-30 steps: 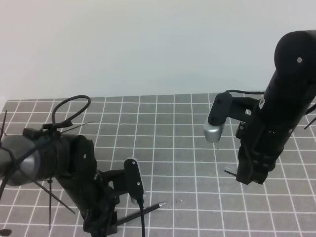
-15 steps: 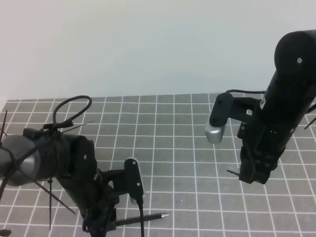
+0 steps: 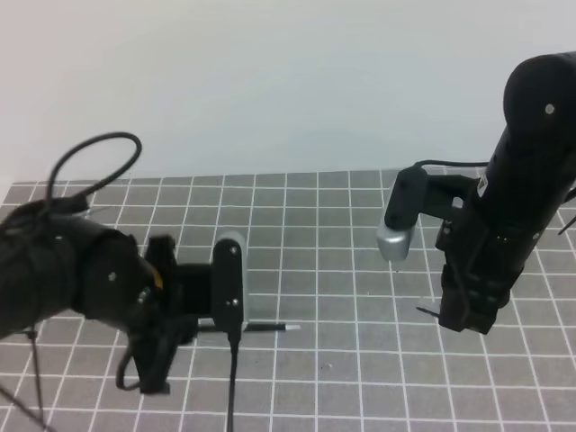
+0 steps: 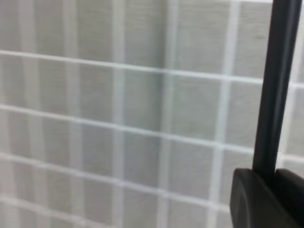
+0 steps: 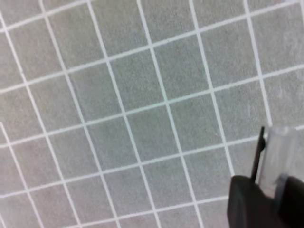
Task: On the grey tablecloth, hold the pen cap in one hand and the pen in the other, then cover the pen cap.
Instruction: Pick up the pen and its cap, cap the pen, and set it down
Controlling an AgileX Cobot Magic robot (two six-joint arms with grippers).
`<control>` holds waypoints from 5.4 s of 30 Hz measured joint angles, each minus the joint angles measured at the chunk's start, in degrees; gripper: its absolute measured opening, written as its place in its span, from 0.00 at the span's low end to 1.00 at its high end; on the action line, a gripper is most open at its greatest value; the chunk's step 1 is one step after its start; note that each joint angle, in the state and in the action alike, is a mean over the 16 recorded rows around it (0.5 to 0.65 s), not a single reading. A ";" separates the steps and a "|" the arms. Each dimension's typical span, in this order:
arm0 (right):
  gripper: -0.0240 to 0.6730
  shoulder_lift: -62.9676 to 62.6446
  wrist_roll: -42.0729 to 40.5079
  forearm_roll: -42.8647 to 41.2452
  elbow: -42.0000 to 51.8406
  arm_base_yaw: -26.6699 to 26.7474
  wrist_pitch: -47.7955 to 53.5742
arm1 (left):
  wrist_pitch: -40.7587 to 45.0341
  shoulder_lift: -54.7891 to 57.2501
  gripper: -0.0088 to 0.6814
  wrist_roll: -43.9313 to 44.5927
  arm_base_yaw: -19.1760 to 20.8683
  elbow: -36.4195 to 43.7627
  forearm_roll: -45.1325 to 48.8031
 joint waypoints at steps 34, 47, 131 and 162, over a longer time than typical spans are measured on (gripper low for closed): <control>0.17 -2.69 5.91 4.08 0.00 10.65 0.23 | -47.04 -27.87 0.07 2.64 -0.15 29.07 24.14; 0.17 -0.87 8.05 5.84 0.00 15.46 0.23 | -46.42 -26.94 0.07 2.42 -4.84 30.44 26.87; 0.17 -0.55 9.55 8.47 3.92 15.71 -1.36 | -45.41 -24.88 0.07 6.48 -4.57 30.94 19.46; 0.17 -0.55 9.30 8.21 3.92 15.71 -0.99 | -44.59 -24.58 0.07 5.12 -6.87 30.94 22.12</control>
